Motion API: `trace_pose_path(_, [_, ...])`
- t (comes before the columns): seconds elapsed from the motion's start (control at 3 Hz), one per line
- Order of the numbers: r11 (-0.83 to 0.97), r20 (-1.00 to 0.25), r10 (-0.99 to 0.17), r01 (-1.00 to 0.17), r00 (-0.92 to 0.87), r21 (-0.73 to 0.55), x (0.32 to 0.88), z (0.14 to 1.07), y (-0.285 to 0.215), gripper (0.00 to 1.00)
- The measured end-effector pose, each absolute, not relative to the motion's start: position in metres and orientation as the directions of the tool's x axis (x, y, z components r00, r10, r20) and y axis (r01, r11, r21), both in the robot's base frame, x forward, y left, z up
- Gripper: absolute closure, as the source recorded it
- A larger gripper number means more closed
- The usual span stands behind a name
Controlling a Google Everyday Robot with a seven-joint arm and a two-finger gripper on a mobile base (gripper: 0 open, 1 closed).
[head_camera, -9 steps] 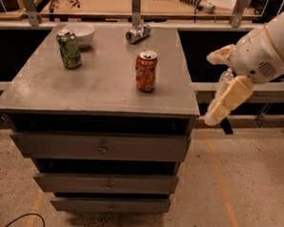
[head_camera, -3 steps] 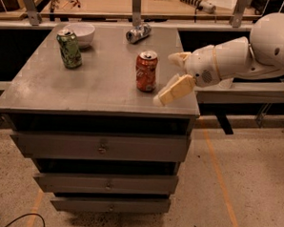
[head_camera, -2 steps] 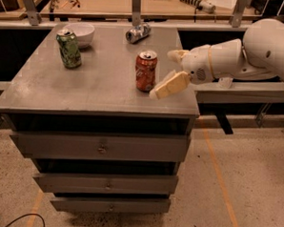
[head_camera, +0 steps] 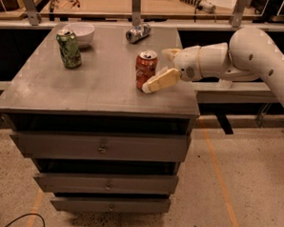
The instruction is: Knock coke can over
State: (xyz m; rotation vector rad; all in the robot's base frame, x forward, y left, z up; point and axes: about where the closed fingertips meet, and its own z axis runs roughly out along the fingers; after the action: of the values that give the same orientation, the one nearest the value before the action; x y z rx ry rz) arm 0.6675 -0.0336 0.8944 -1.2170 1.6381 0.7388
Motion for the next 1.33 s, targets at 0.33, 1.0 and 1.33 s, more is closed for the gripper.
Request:
trace_pose_path(0.33, [0.286, -0.926, -0.373, -0.956, -0.053, -0.061, 0.677, 0.880, -0.016, 0.18])
trace_pose_path(1.0, [0.190, -0.928, -0.373, -0.977, 0.021, -0.098, 0.687, 0.878, 0.009, 0.64])
trace_pose_path(1.33, [0.132, -0.870, -0.488, -0.979, 0.070, -0.153, 0.683, 0.896, 0.021, 0.88])
